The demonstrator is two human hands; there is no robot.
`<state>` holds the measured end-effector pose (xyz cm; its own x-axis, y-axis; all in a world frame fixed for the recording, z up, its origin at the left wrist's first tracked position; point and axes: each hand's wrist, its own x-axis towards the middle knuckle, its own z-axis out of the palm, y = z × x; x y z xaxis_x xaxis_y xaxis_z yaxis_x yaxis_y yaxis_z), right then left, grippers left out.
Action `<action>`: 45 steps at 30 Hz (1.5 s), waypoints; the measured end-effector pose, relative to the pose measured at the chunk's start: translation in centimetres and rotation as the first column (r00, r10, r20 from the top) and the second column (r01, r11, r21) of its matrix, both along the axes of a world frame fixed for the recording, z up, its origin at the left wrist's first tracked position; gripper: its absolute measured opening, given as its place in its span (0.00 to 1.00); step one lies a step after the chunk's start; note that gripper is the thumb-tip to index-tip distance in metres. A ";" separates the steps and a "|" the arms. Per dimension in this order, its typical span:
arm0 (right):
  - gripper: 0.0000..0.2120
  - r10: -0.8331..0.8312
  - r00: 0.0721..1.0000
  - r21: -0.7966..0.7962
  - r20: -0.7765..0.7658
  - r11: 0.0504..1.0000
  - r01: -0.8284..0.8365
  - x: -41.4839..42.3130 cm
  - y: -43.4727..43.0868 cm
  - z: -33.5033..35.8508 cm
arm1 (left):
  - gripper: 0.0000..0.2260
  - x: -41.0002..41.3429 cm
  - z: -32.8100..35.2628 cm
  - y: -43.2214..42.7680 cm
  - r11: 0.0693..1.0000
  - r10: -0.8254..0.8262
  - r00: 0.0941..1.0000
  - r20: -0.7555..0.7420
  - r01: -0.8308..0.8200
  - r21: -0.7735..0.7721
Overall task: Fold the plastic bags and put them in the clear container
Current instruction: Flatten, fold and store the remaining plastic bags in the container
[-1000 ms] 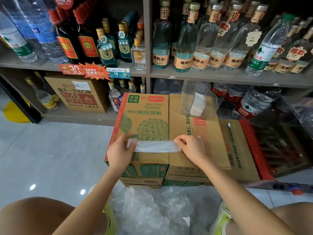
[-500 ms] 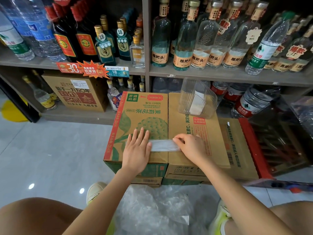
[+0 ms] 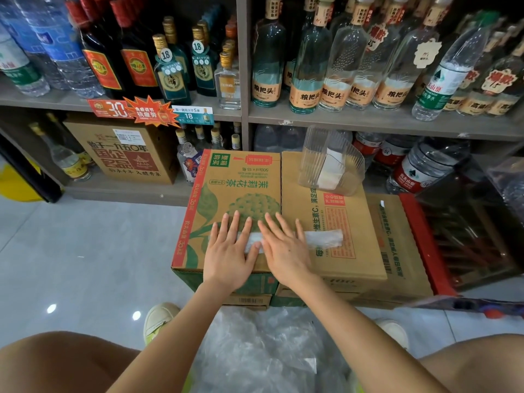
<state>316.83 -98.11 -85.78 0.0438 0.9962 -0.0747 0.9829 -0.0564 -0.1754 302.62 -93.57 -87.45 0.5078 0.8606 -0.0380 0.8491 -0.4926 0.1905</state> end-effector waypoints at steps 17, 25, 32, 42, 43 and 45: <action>0.26 -0.160 0.985 -0.058 0.066 0.985 0.164 5.0 -3.4 1.6 | 0.33 0.2 -0.1 0.0 1.000 0.004 0.999 -0.052 -0.004 0.009; 0.30 -0.111 0.987 -0.137 0.115 0.983 0.126 6.8 -5.3 -0.5 | 0.34 0.0 0.0 0.1 1.000 -0.013 0.998 -0.054 0.013 -0.001; 0.26 -0.241 0.968 0.100 -0.071 0.964 0.248 7.3 -4.4 1.9 | 0.40 -0.5 0.2 1.9 0.979 -0.204 0.978 -0.035 0.204 -0.007; 0.09 -0.294 0.937 0.050 -0.190 0.950 0.308 6.4 -3.7 2.0 | 0.28 -0.8 1.6 3.0 0.989 -0.133 0.920 0.368 0.100 0.108; 0.09 -0.302 0.933 0.044 -0.198 0.948 0.316 6.3 -3.7 2.0 | 0.23 -0.7 1.6 2.3 0.986 -0.140 0.890 0.434 0.085 0.144; 0.08 -0.318 0.924 0.025 -0.212 0.944 0.330 6.3 -3.7 2.1 | 0.18 -0.4 1.7 0.6 0.987 -0.159 0.837 0.524 0.118 0.112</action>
<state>323.13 -101.81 -83.70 0.3548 0.9332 -0.0577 0.8560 -0.3490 -0.3814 302.27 -92.97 -85.77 0.5467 0.7696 0.3300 0.5505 -0.6273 0.5509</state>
